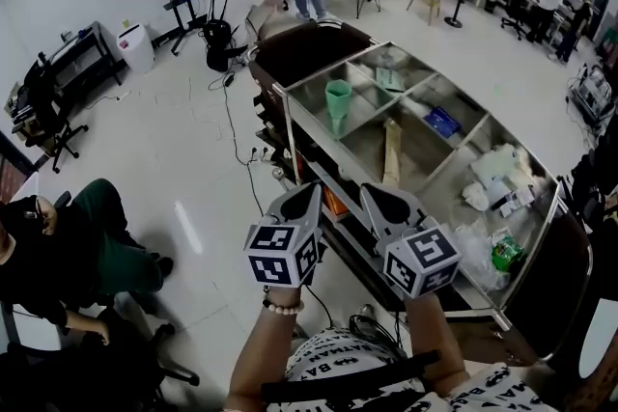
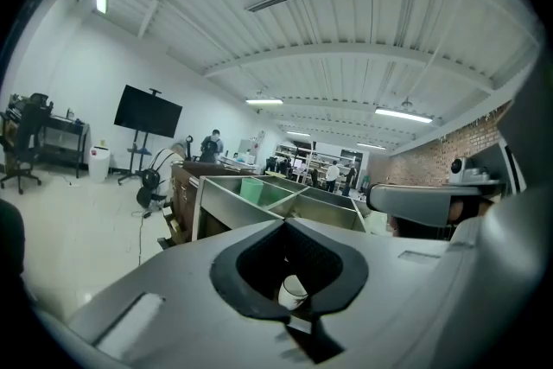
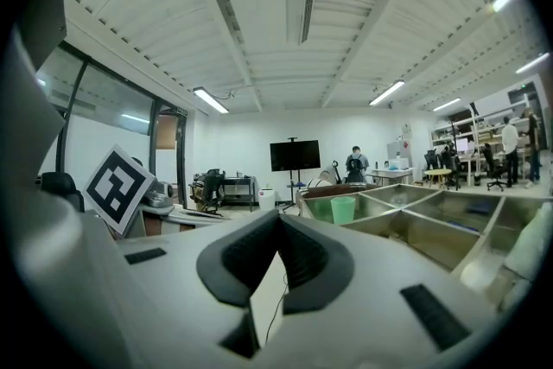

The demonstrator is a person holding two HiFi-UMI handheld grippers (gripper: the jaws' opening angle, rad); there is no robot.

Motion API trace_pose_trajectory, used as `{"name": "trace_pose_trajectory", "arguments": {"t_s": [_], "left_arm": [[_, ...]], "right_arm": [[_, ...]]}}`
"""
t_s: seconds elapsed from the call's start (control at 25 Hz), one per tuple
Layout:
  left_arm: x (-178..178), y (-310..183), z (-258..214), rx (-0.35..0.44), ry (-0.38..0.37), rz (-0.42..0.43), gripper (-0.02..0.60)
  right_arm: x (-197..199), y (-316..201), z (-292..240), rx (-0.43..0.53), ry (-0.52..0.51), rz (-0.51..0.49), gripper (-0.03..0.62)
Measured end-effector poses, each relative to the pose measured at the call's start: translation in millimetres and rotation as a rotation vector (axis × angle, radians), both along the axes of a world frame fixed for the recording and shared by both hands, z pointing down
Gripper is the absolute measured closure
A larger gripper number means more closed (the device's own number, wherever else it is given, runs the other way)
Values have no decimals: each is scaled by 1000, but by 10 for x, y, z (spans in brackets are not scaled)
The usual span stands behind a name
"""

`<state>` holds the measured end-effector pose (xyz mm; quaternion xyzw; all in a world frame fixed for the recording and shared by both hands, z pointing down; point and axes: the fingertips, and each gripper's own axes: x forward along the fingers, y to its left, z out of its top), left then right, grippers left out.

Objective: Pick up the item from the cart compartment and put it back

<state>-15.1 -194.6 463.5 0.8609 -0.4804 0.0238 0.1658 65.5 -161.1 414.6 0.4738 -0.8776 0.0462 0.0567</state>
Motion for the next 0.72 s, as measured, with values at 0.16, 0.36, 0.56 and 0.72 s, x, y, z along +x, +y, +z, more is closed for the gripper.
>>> {"name": "trace_pose_trajectory", "arguments": {"t_s": [0.16, 0.36, 0.56, 0.72], "left_arm": [[3, 45, -47, 10, -1, 2, 581], [8, 81, -65, 16, 1, 7, 581], [-16, 120, -62, 13, 5, 4, 581], [-69, 131, -53, 10, 7, -3, 581]], "right_arm": [[37, 56, 28, -13, -19, 5, 580], [25, 123, 49, -15, -21, 4, 580], [-1, 166, 23, -11, -21, -2, 580], [-73, 192, 26, -12, -18, -13, 580]]}}
